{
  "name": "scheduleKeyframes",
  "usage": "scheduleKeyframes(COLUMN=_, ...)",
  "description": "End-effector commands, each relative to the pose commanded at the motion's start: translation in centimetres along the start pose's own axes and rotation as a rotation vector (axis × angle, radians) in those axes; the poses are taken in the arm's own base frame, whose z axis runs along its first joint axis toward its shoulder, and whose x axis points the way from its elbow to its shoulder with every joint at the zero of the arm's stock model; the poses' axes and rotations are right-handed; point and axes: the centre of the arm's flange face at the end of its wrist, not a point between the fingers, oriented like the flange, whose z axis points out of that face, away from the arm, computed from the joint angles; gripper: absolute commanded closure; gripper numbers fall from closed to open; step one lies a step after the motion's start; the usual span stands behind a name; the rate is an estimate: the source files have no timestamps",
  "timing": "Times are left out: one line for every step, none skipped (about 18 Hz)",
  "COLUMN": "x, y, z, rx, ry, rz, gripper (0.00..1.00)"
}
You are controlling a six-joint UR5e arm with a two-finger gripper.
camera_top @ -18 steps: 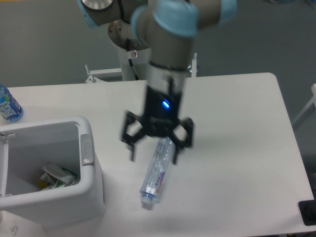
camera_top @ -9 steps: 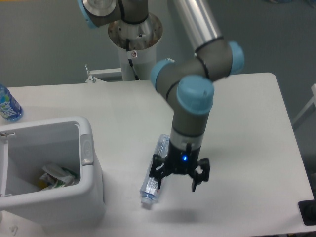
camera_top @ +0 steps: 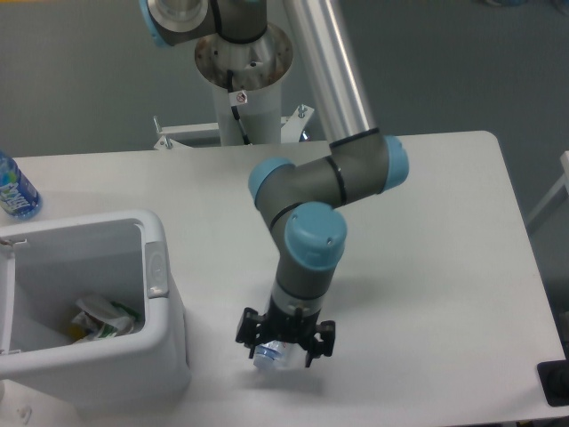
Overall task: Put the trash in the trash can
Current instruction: 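Close the gripper on the bottle's cap end and lift it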
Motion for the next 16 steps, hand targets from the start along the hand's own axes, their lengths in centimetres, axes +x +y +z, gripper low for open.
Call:
scheduleKeyframes(x=0.5, y=-0.1, z=0.4, rx=-0.006, ry=0.0, rz=0.008, gripper=0.0)
scheduleKeyframes(x=0.4, y=-0.1, z=0.9, rx=-0.02, ry=-0.02, rz=0.009, gripper=0.0)
scheduleKeyframes(x=0.9, y=-0.2, z=1.5, rx=-0.034, ry=-0.036, rz=0.02, gripper=0.0)
scheduleKeyframes(x=1.3, y=-0.4, z=2.3, rx=-0.046, ry=-0.042, rz=0.029, gripper=0.0)
scheduleKeyframes(x=1.4, y=-0.3, z=2.8, rx=-0.056, ry=-0.05, rz=0.034, gripper=0.0)
scheduleKeyframes(x=1.5, y=-0.3, z=2.9, rx=-0.057, ry=-0.049, rz=0.034, gripper=0.0)
scheduleKeyframes(x=1.6, y=-0.4, z=2.9, rx=-0.053, ry=-0.052, rz=0.036, gripper=0.0)
scheduleKeyframes(x=1.6, y=-0.3, z=2.9, rx=-0.049, ry=-0.054, rz=0.037, gripper=0.0)
scheduleKeyframes(x=1.6, y=-0.3, z=2.9, rx=-0.045, ry=-0.057, rz=0.038, gripper=0.0)
scheduleKeyframes(x=1.6, y=-0.3, z=3.2, rx=-0.049, ry=-0.064, rz=0.04, gripper=0.03)
scheduleKeyframes(x=1.5, y=-0.2, z=3.2, rx=-0.054, ry=-0.075, rz=0.04, gripper=0.14)
scheduleKeyframes(x=1.4, y=-0.1, z=3.2, rx=-0.059, ry=-0.086, rz=0.04, gripper=0.27)
scheduleKeyframes(x=1.4, y=-0.1, z=3.1, rx=-0.06, ry=-0.087, rz=0.042, gripper=0.38)
scheduleKeyframes(x=1.4, y=-0.2, z=3.0, rx=-0.058, ry=-0.087, rz=0.042, gripper=0.42)
scheduleKeyframes(x=1.4, y=-0.2, z=2.9, rx=-0.057, ry=-0.089, rz=0.044, gripper=0.42)
scheduleKeyframes(x=1.4, y=-0.2, z=2.8, rx=-0.057, ry=-0.089, rz=0.047, gripper=0.42)
